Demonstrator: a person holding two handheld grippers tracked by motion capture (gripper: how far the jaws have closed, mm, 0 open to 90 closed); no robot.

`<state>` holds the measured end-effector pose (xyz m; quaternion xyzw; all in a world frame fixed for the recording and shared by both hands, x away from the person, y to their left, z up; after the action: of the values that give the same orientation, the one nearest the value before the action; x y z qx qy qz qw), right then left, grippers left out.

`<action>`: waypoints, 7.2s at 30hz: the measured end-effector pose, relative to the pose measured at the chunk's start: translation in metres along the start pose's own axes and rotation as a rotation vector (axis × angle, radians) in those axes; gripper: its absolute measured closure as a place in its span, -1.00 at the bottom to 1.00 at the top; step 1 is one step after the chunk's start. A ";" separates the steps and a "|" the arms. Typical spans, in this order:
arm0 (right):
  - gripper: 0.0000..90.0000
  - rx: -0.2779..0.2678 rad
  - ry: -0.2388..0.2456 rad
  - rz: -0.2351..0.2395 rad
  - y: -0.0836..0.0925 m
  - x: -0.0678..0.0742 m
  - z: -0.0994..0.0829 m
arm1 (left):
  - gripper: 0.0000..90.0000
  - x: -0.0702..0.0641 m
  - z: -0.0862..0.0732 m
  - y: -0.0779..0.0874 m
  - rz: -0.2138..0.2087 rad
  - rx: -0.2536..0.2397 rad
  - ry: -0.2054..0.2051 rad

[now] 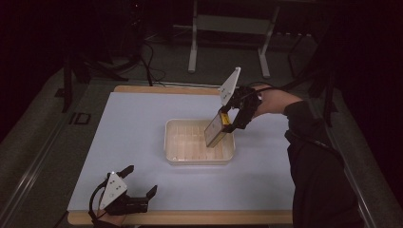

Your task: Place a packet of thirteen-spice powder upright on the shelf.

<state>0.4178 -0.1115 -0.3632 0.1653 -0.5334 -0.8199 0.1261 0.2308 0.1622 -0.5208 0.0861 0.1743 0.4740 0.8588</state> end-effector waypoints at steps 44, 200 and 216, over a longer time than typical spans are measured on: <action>-0.29 0.016 -0.111 0.017 -0.069 -0.031 -0.013 | -0.99 0.000 0.000 0.000 -0.005 0.002 0.001; -0.71 -0.342 -0.963 -0.964 -0.063 0.122 -0.169 | -0.99 -0.005 0.000 -0.002 -0.022 0.024 -0.006; -0.70 -0.334 -0.968 -0.946 -0.069 0.120 -0.171 | -0.99 -0.002 -0.001 -0.003 -0.002 0.034 -0.003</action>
<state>0.3756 -0.2726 -0.5076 -0.0258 -0.2672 -0.8393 -0.4728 0.2319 0.1583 -0.5221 0.1013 0.1810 0.4700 0.8579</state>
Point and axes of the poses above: each handheld gripper's, and its own axes: y roughly backward along the jaws, z roughly out of its top, x roughly to its left, the point moved 6 cm from there along -y, roughly forward along the jaws, and after that the axes turned 13 degrees about y, right-handed, at the moved point
